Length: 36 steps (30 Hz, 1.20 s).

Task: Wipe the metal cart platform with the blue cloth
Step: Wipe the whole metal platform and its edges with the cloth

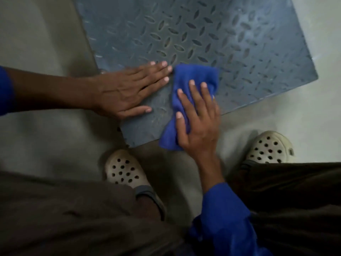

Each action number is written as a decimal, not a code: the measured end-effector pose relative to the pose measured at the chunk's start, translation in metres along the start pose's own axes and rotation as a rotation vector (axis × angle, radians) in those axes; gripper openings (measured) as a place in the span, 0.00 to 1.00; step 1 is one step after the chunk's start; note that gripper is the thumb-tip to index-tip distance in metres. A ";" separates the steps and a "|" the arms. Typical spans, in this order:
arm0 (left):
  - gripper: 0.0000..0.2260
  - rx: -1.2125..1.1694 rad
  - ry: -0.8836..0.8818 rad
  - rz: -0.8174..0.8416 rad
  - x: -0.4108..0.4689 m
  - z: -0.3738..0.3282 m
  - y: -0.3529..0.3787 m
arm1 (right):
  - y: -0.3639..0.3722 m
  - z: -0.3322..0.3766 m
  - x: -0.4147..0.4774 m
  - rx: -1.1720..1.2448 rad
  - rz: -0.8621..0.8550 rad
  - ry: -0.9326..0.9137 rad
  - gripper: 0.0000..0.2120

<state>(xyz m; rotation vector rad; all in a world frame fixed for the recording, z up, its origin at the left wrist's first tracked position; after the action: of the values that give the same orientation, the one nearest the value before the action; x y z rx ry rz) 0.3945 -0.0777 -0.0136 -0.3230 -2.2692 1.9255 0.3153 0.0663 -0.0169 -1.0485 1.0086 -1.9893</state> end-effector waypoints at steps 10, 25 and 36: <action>0.45 0.006 0.054 -0.047 0.139 -0.037 0.011 | -0.035 -0.109 0.018 0.127 -0.323 0.328 0.23; 0.51 -0.005 -0.218 -0.107 0.224 -0.065 0.028 | -0.062 -0.191 0.042 -0.110 -0.415 0.767 0.33; 0.48 -0.024 -0.182 -0.114 0.221 -0.055 0.024 | -0.085 -0.266 0.060 -0.041 -0.291 0.772 0.29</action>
<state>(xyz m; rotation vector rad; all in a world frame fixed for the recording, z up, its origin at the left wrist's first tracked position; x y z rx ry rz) 0.1958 0.0351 -0.0343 -0.0206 -2.3652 1.9430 0.0407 0.1440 -0.0240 -0.4381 1.3337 -2.7121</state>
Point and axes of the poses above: each hand's wrist, its own x-axis towards the middle knuckle, its own y-axis out of the palm, z = x × y, the point moved 9 cm from there along x, towards the middle knuckle, and after that the axes turned 2 degrees about -x, right-handed, at the moved point
